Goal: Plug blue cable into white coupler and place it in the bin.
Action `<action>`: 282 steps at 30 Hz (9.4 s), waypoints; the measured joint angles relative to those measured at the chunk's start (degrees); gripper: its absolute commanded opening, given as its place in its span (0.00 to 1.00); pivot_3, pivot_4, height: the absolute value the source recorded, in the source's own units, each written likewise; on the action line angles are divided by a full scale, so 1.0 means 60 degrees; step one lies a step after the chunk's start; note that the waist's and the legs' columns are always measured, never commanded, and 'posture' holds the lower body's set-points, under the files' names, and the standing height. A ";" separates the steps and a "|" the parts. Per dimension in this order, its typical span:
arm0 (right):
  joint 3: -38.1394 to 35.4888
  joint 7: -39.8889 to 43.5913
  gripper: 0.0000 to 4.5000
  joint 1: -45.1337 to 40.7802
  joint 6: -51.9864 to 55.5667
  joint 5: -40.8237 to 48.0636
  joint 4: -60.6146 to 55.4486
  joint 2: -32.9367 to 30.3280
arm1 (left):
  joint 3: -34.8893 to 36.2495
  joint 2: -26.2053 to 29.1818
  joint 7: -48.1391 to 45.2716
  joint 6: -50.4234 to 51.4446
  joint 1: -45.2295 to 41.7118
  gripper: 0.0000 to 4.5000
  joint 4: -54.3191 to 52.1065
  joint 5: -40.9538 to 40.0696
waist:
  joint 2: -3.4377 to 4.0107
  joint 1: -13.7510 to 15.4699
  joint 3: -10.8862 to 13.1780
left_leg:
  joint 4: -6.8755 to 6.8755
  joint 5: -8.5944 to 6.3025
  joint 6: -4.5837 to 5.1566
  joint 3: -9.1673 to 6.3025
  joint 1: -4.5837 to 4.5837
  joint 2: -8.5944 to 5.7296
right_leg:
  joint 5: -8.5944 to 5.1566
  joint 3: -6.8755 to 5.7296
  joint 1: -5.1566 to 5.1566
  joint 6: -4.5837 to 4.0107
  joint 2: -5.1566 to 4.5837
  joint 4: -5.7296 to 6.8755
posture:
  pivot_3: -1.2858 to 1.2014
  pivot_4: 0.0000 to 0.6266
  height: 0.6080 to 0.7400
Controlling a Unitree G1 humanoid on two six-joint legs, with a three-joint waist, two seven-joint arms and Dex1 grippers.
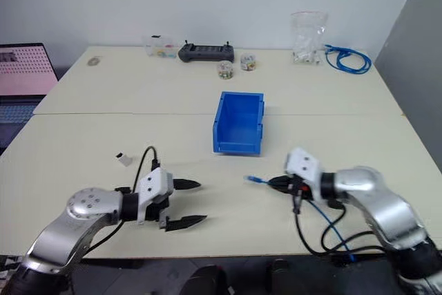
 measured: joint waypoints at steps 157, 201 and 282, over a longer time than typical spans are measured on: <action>-0.3174 -0.5400 0.02 0.2082 0.1928 0.7045 -0.1606 0.2656 | 0.2295 -0.3330 0.4773 0.5492 -0.0122 1.00 -0.1844 -0.4607 | 0.0002 0.0087 0.0000 | -0.0008 -0.0002 -0.0003 -0.0011 -0.0010 -0.0006 | 0.0001 0.0008 -0.0012 -0.0001 -0.0014 0.0009 | 0.52 0.24 1.00; -0.3164 -0.4461 0.02 0.1358 0.2280 0.6212 -0.0994 0.2380 | 0.3432 -0.7331 1.3247 0.0473 -0.2390 0.73 0.2308 0.1529 | -0.0008 0.0233 -0.0004 | -0.0003 -0.0003 -0.0001 -0.0007 -0.0023 -0.0015 | 0.0032 -0.0010 -0.0007 -0.0031 -0.0010 0.0002 | 0.52 0.24 1.00; 0.0505 -0.0251 0.02 0.0901 -0.3433 -0.0431 0.0939 0.1882 | -0.3306 -0.1865 -0.1700 -0.2023 -0.3908 0.19 0.3337 0.1248 | 0.0010 0.0178 -0.0012 | -0.0004 -0.0004 0.0000 -0.0010 0.0052 -0.0008 | 0.0002 -0.0008 0.0059 0.0005 0.0002 -0.0005 | 0.52 0.24 1.00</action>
